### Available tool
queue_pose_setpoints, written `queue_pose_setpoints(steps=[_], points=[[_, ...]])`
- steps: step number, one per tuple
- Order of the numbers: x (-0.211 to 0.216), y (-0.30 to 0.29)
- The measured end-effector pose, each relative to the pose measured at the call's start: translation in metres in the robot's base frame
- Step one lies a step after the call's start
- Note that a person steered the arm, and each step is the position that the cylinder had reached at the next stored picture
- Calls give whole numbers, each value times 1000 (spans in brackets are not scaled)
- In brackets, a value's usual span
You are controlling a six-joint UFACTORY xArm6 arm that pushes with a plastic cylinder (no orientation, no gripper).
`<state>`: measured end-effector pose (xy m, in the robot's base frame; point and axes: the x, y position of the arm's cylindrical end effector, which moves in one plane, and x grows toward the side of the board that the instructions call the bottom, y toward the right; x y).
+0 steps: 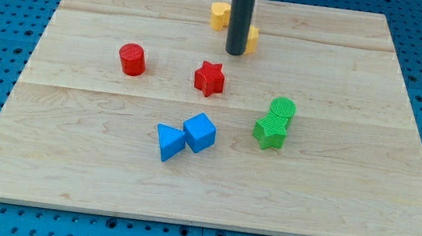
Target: Push the red star into the red circle
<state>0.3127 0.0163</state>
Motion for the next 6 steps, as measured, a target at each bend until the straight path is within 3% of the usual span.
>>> queue_pose_setpoints(steps=[1,2,3,5,6], points=[[8,1],[48,46],[85,33],[91,-113],[113,-116]])
